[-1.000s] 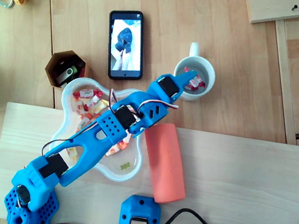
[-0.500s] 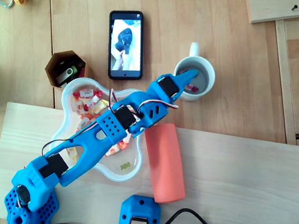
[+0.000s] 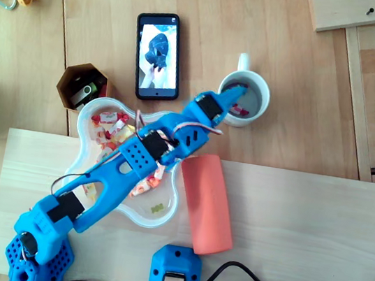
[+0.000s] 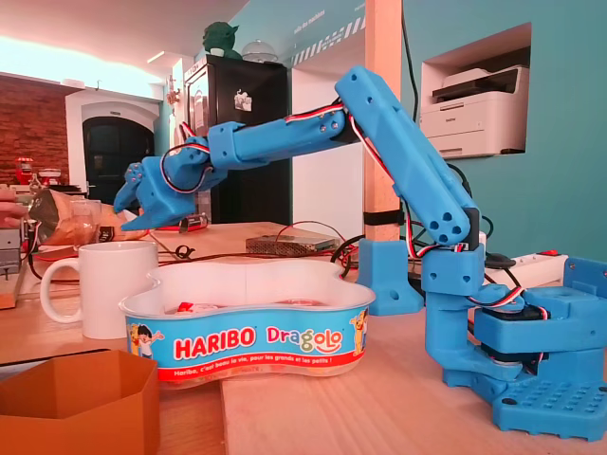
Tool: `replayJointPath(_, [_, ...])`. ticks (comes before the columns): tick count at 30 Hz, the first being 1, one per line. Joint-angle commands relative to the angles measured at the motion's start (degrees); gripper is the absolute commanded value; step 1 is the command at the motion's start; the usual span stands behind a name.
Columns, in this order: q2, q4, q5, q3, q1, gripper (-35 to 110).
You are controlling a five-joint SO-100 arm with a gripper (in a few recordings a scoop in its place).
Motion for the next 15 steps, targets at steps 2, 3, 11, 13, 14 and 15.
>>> replayJointPath(2, [10.5, 10.1, -0.1, -2.2, -2.5, 12])
replayJointPath(3, [11.8, 13.0, -0.1, -2.2, -3.4, 12])
replayJointPath(11, [19.3, 22.0, -0.1, -2.9, -9.6, 12])
replayJointPath(13, [21.4, 22.7, -0.2, -2.9, -10.6, 12])
replayJointPath(14, [22.6, 22.9, -0.3, -2.6, -11.1, 12])
replayJointPath(15, [23.9, 22.9, -0.4, -2.3, -11.5, 12])
